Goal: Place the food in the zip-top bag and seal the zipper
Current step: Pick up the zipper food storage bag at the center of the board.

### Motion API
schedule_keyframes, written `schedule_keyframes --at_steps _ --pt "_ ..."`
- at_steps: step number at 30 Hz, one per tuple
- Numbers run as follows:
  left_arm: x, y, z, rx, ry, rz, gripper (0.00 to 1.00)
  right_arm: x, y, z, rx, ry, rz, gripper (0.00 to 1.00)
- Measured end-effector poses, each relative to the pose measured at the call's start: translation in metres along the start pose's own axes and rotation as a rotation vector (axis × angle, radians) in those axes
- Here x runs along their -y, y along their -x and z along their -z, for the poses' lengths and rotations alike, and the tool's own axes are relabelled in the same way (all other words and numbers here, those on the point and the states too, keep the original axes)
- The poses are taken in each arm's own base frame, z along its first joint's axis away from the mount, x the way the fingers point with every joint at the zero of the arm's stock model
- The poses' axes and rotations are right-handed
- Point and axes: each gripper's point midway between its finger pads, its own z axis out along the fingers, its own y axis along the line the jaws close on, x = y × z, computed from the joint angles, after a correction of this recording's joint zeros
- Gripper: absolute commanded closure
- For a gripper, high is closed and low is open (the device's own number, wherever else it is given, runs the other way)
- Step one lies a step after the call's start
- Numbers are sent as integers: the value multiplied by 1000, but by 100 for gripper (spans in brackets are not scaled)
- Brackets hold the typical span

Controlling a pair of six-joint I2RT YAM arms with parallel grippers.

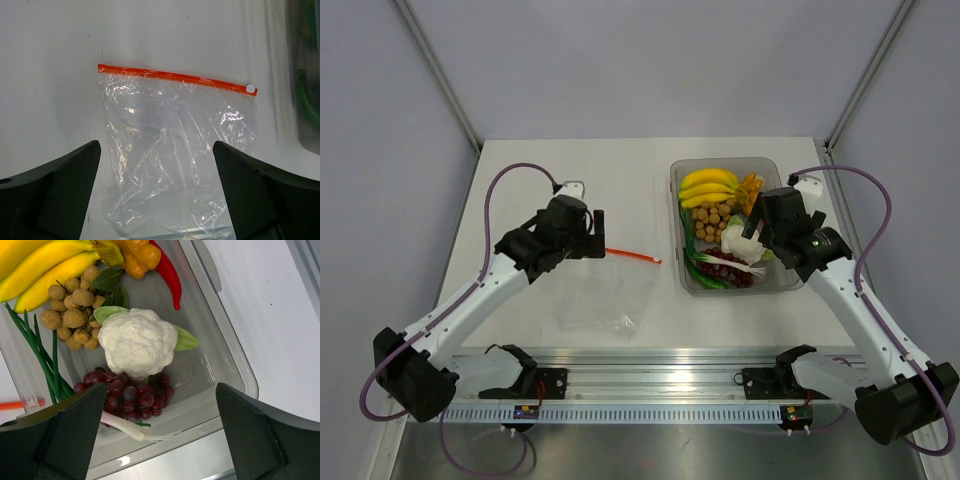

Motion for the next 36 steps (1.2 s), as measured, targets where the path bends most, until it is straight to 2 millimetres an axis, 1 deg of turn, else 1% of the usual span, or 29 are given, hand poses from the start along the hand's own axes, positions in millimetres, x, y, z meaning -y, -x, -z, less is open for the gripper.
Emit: schedule_keyframes --at_steps 2,8,10,11,14,19,22,25,27,29,32,34,36 --pt "-1 -6 -6 -34 18 -4 1 0 -1 -1 2 0 -2 1" --pt "0 -15 -21 -118 69 -11 1 2 -6 -3 -2 1 1 1" --pt "0 -19 -25 -135 76 -6 3 1 -8 -3 -8 12 3 0" --pt "0 -22 -27 -149 83 -1 6 -1 -10 -3 -11 22 4 1" --pt "3 -27 -35 -180 103 13 8 -4 -15 -3 -24 44 4 0" --pt "20 -47 -57 -270 140 6 10 -8 -16 -2 -30 73 -1 1" --pt "37 -61 -70 -326 154 -19 14 -8 -15 0 -26 78 -4 0" --pt "56 -65 -82 -344 153 -18 19 -8 -15 2 -24 87 -8 0" --pt "62 -67 -89 -353 160 -4 22 -9 -15 3 -26 95 -9 1" --pt "61 -69 -92 -359 176 13 22 -10 -16 3 -29 102 -9 1" --pt "54 -72 -91 -359 221 39 19 -10 -17 4 -31 104 -9 1" --pt "46 -74 -89 -347 248 59 19 -10 -18 4 -32 106 -7 1" --pt "33 -83 -81 -348 279 67 18 -13 -21 4 -47 128 5 0"
